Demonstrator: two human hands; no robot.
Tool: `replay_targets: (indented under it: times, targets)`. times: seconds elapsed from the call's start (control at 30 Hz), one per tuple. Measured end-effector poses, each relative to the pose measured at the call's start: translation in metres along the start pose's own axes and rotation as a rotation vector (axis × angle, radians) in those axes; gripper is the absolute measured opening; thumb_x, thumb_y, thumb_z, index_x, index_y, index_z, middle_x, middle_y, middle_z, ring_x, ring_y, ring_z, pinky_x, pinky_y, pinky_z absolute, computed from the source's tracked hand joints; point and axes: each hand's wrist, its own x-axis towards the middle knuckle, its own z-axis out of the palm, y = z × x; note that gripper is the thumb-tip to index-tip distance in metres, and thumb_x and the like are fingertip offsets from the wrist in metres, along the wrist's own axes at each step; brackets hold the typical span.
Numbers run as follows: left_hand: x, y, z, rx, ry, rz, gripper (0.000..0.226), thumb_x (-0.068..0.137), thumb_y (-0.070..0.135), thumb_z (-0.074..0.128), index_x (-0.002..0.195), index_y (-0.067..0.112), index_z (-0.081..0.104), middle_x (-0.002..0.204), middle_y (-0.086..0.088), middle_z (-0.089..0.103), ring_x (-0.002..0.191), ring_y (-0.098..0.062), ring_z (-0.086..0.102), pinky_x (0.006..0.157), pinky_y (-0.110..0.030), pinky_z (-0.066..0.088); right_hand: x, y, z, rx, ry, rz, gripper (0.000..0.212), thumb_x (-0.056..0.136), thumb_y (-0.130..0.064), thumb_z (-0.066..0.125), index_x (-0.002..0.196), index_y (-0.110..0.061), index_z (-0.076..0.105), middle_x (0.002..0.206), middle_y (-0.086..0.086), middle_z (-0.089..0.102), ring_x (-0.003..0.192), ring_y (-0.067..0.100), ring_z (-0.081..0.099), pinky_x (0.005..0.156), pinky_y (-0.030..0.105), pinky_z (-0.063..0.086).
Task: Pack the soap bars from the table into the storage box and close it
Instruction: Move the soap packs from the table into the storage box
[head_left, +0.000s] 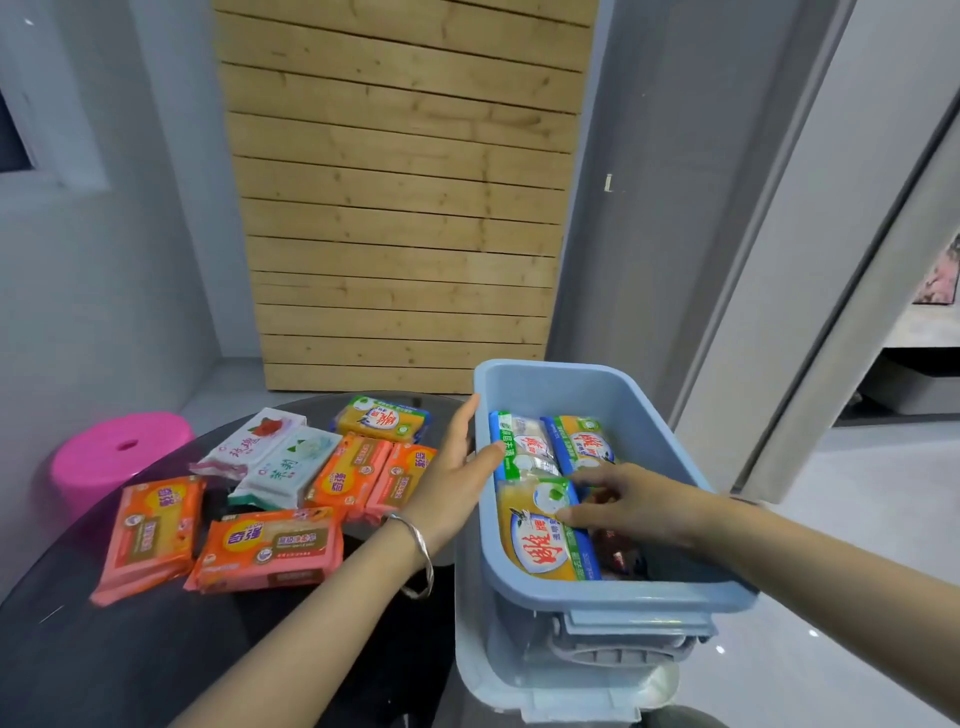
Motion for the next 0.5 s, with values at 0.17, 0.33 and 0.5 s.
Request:
replay_targets:
  times: [0.17,0.33,0.5]
  targets:
    - [0.001,-0.001,-0.001,0.006,0.011,0.005,0.058,0.093,0.013,0.048,0.144,0.027,0.024,0.100,0.020,0.054,0.068,0.013,0.065,0.056,-0.010,0.053,0.002,-0.002,0.001,-0.164,-0.007,-0.032,0.050,0.084,-0.029,0.068,0.131,-0.019,0.052,0.093,-0.008,0.060,0.086,0.009,0.062,0.080,0.017,0.051]
    - [0.004,-0.002,-0.018,0.141,0.094,0.073,0.063,0.091,0.018,0.052,0.146,0.023,0.022,0.151,0.005,0.031,0.132,-0.010,0.041,0.090,-0.015,0.042,0.004,-0.022,-0.015,-0.290,0.220,-0.181,0.015,0.087,-0.034,0.063,0.100,-0.026,0.063,0.096,-0.005,0.061,0.089,0.013,0.063,0.076,0.024,0.053]
    - [0.025,-0.023,-0.070,0.197,0.286,0.044,0.053,0.092,0.013,0.050,0.142,0.014,0.031,0.149,-0.005,0.038,0.127,-0.016,0.045,0.090,-0.016,0.039,0.010,-0.078,-0.005,-0.191,0.281,-0.486,0.017,0.086,-0.026,0.066,0.101,-0.020,0.067,0.103,0.002,0.069,0.091,0.015,0.064,0.078,0.021,0.050]
